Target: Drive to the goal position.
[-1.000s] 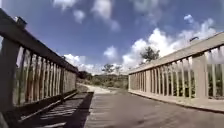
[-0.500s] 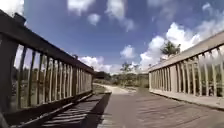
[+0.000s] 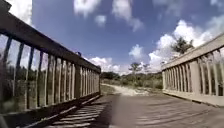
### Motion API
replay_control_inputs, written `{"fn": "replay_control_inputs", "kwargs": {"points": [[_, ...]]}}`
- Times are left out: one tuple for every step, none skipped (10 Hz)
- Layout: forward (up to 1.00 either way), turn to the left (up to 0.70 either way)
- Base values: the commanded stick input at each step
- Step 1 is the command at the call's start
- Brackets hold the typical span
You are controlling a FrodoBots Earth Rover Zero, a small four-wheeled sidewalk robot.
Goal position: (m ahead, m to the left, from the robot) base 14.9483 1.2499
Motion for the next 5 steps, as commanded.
{"fn": "replay_control_inputs", "kwargs": {"points": [[0.70,0.00],[0.70,0.00],[0.70,0.00],[0.70,0.00],[0.70,0.00]]}}
